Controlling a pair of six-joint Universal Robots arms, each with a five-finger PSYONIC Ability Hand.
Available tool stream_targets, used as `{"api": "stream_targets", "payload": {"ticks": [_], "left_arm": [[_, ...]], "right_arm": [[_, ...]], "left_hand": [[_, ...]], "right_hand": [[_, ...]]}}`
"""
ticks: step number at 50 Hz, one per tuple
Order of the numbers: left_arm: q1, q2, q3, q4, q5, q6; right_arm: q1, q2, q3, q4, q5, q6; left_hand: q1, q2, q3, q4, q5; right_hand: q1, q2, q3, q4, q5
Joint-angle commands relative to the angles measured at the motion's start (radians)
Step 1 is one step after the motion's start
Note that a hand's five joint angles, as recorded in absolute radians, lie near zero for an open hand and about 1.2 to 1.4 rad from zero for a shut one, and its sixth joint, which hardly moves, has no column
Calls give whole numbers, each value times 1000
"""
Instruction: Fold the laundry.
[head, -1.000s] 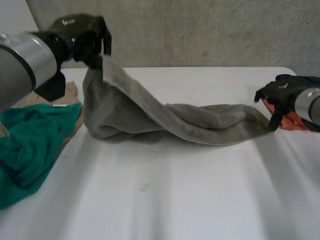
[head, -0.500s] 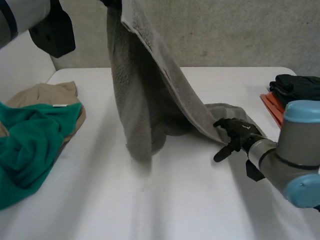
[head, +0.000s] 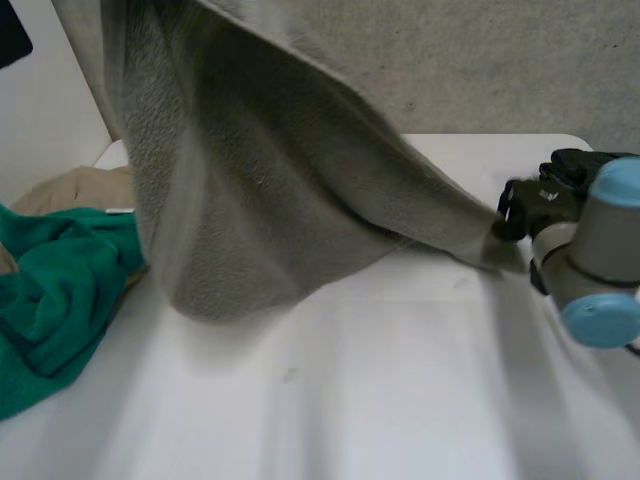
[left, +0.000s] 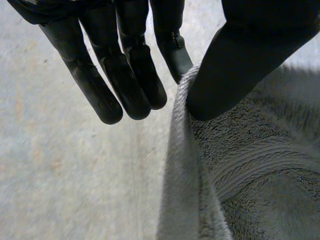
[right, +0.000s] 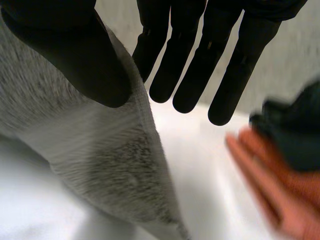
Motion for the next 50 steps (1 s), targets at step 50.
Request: {"api": "stream_targets", "payload": {"ticks": [50], "left_arm": [[147, -618, 404, 486, -87, 182]], "right_arm": [[60, -38, -650, -191, 23, -508]], "left_hand": [[248, 198, 202, 197, 224]], "right_hand": [[255, 215, 214, 203, 230]]}}
